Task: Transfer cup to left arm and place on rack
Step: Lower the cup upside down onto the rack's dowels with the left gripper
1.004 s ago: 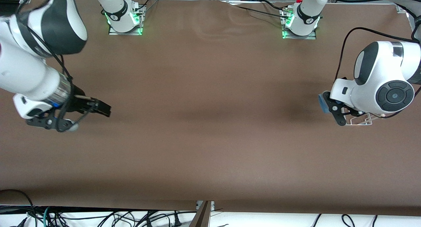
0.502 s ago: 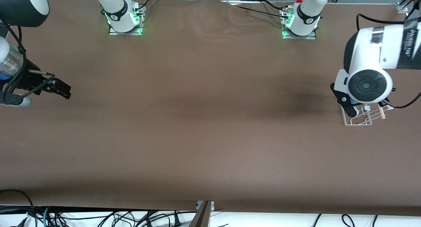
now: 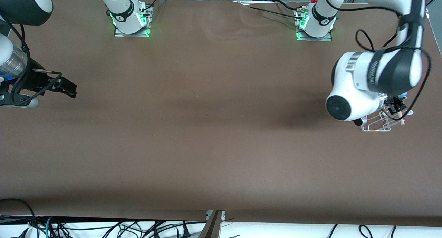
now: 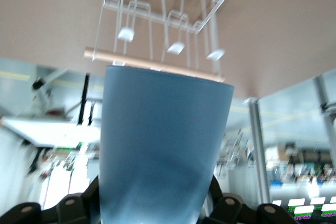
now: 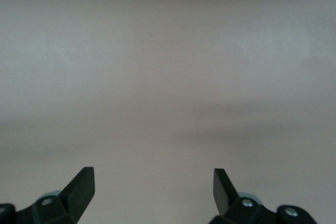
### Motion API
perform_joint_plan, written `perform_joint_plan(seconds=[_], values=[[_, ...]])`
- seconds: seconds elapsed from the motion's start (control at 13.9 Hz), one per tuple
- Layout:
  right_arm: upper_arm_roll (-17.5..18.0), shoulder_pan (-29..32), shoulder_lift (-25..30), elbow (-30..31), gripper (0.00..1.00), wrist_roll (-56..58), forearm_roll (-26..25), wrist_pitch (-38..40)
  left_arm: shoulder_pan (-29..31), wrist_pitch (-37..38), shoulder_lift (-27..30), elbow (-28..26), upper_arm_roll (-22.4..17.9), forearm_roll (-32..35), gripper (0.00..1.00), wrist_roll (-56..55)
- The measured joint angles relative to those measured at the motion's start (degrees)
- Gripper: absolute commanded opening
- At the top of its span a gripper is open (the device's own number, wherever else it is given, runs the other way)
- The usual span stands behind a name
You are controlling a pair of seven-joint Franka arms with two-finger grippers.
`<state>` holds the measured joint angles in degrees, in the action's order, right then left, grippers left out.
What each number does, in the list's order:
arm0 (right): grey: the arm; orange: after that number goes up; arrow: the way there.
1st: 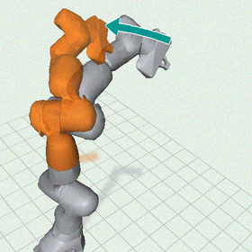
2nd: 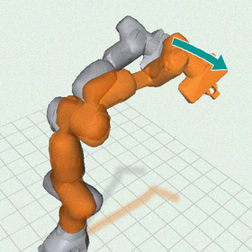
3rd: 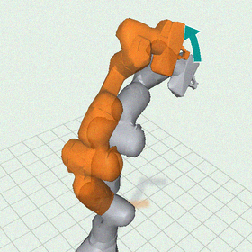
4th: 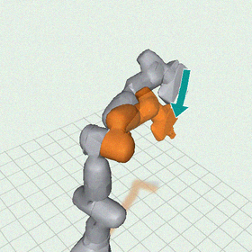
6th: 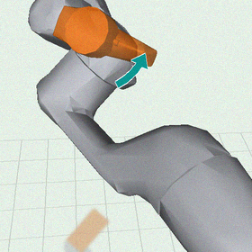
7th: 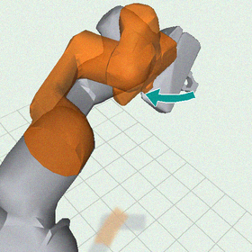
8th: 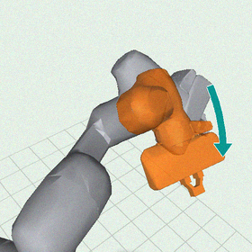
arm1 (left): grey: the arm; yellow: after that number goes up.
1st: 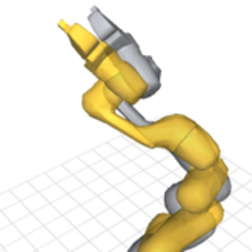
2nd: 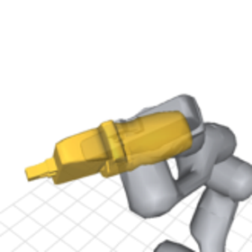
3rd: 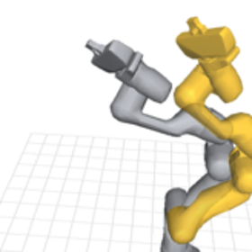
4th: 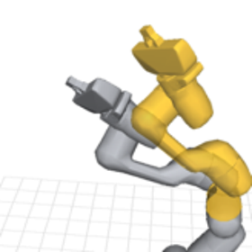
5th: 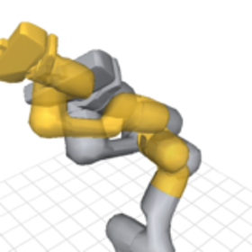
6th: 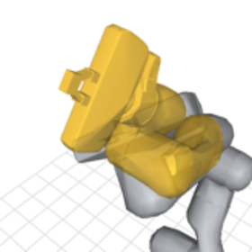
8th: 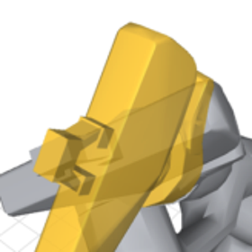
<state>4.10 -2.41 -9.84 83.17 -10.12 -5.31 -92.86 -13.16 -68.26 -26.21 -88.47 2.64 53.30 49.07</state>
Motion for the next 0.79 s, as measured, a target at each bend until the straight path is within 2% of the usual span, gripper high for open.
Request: perform_joint_plan(seconds=[0.22,0.43,0.57,0.79], values=[[0.2,0.0,0.0,0.0,1.0,0.0,0.0,0.1,0.0,-2.8,-4.2,-1.9,-0.2,8.2,0.27,-2.9],[-0.1,0.1,0.0,0.0,1.0,0.0,0.2,0.1,3.5,-7.0,-7.9,-2.6,-0.6,14.8,0.23,-3.8],[-0.2,0.1,0.0,0.0,1.0,0.0,0.3,0.2,5.8,-8.5,-9.1,-4.2,-0.7,17.0,0.23,-6.2],[-0.2,0.1,0.0,0.0,1.0,0.0,0.3,0.2,5.8,-8.4,-10.6,-5.3,-0.5,17.3,0.23,-9.0]])
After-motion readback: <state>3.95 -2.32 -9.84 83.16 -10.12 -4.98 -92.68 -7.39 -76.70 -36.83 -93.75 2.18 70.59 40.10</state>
